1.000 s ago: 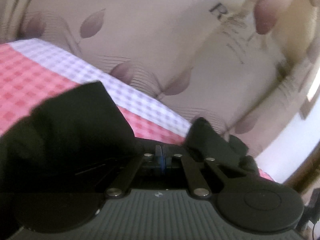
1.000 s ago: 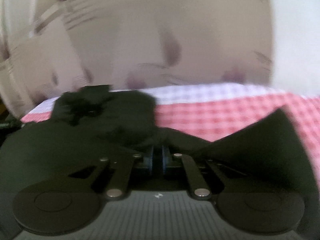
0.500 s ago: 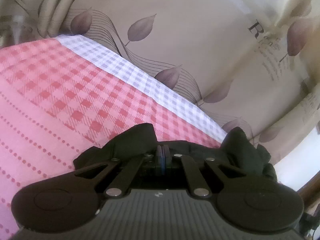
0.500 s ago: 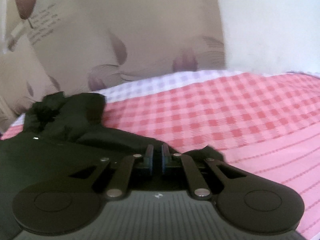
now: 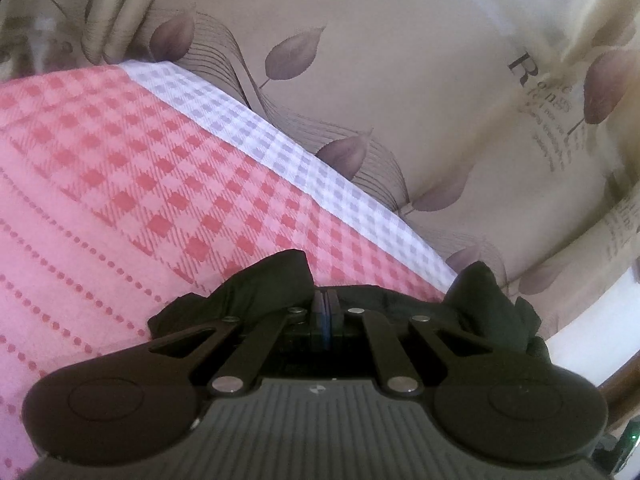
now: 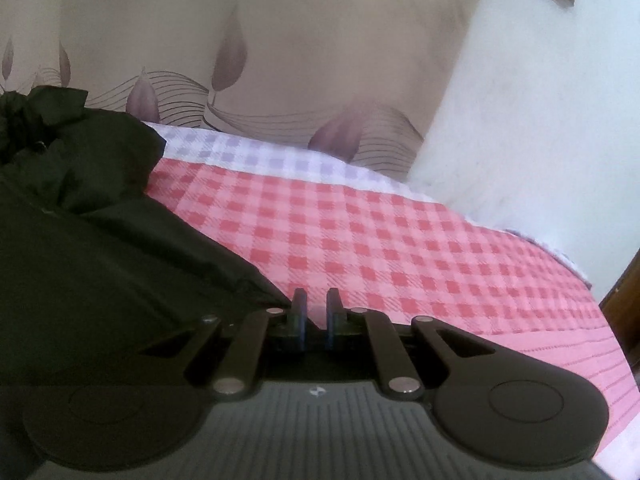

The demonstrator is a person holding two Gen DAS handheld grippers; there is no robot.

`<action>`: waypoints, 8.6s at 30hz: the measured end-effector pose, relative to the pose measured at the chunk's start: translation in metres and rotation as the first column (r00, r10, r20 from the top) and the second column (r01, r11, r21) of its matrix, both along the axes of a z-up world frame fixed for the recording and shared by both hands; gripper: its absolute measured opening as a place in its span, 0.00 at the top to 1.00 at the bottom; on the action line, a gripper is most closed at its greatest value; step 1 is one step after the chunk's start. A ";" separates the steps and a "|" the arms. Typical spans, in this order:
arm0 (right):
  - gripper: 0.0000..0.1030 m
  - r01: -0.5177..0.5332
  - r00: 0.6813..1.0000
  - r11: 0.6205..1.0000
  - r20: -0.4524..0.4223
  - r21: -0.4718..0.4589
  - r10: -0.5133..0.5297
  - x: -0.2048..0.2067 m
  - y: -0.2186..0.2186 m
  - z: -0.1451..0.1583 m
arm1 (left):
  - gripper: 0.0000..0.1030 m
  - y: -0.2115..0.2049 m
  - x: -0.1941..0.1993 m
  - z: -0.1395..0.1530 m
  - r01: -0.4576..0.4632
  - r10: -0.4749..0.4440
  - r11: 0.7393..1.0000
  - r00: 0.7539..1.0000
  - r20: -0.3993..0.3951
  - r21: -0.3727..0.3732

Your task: Fold large clothes

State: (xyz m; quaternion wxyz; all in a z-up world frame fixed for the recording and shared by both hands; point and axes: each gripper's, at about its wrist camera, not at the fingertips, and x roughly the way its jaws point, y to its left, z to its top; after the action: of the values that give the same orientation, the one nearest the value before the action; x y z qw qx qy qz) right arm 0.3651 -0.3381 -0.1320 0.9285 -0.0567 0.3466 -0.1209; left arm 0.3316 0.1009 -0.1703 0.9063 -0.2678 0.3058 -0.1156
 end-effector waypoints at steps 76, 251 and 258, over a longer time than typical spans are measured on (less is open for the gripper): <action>0.59 -0.527 0.841 0.804 0.305 0.274 0.447 -0.238 0.132 0.113 | 0.00 -0.021 -0.224 0.106 0.113 -0.160 0.975 0.955 0.248 0.194; 0.00 -0.476 0.878 0.660 0.271 0.581 0.394 -0.158 -0.056 0.175 | 0.00 -0.227 -0.247 0.044 0.599 -0.503 0.788 0.760 0.412 -0.142; 0.26 -0.540 0.789 0.649 0.055 0.536 0.611 -0.092 0.053 0.118 | 0.00 -0.220 -0.253 0.044 0.601 -0.511 0.792 0.748 0.424 -0.105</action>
State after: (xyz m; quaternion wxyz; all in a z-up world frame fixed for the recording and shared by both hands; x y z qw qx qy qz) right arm 0.2730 -0.2849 -0.0144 0.8721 0.0843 0.3895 0.2841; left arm 0.0782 -0.1194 -0.1267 0.8323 -0.2419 0.1778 -0.4660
